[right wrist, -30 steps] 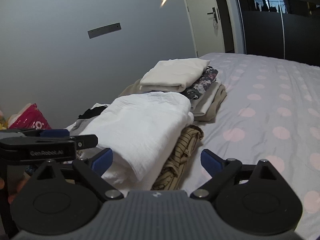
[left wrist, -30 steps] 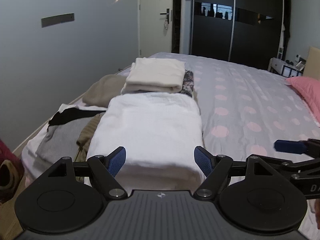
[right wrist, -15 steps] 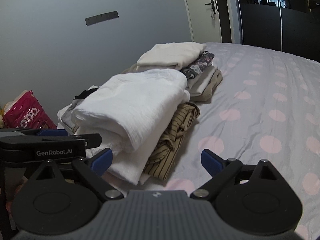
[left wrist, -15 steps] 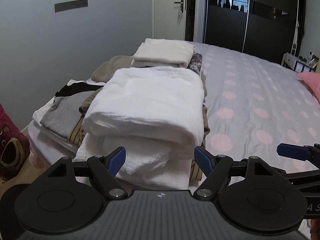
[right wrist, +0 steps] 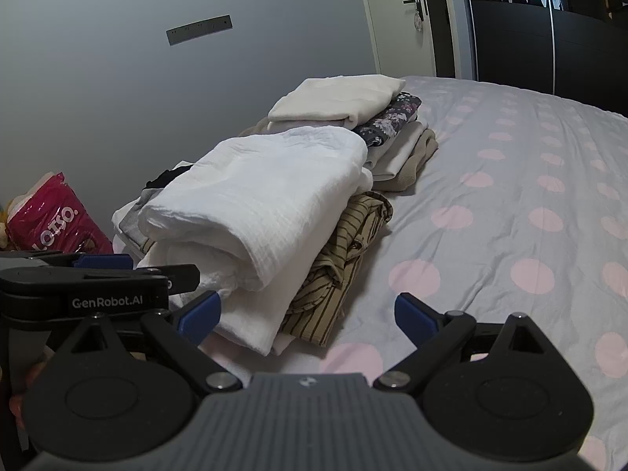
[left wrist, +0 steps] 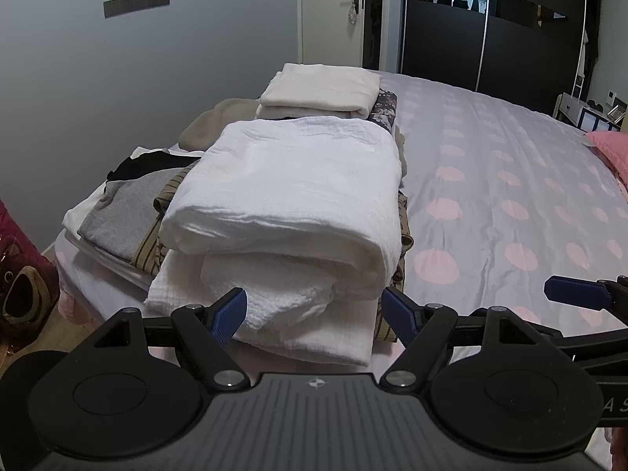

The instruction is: Fold clothes

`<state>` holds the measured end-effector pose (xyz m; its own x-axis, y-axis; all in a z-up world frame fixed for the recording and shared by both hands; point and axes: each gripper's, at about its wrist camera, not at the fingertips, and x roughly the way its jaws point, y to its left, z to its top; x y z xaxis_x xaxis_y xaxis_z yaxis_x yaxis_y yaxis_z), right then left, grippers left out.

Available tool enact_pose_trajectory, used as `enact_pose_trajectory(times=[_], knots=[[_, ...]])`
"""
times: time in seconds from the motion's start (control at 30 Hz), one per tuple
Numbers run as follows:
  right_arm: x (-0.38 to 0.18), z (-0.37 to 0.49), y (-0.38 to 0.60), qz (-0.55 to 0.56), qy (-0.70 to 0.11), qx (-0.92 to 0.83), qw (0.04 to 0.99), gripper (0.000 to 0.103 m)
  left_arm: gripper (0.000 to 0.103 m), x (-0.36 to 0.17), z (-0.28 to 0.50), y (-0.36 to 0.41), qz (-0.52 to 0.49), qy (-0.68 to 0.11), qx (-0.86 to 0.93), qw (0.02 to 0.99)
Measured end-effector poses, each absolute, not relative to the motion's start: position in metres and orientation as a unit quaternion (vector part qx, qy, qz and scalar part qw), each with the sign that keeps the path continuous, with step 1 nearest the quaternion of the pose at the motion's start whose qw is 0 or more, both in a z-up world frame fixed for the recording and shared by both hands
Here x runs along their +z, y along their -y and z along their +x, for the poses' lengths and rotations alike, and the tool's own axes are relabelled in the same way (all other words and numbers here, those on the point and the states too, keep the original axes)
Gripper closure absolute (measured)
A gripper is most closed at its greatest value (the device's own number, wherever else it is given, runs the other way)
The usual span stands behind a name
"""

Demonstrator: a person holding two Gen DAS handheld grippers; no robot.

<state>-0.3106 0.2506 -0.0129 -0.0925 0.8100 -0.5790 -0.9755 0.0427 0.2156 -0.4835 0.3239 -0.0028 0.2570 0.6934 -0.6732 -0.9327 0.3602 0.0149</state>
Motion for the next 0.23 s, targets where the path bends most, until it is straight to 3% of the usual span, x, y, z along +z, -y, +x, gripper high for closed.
enact_pose_trajectory(times=[0.23], knots=[[-0.0138,-0.3104,-0.2507,-0.141,-0.298,0.677,0.658,0.007,0.028,-0.0036,-0.483,-0.323,-0.199,-0.303,0.53,0.767]])
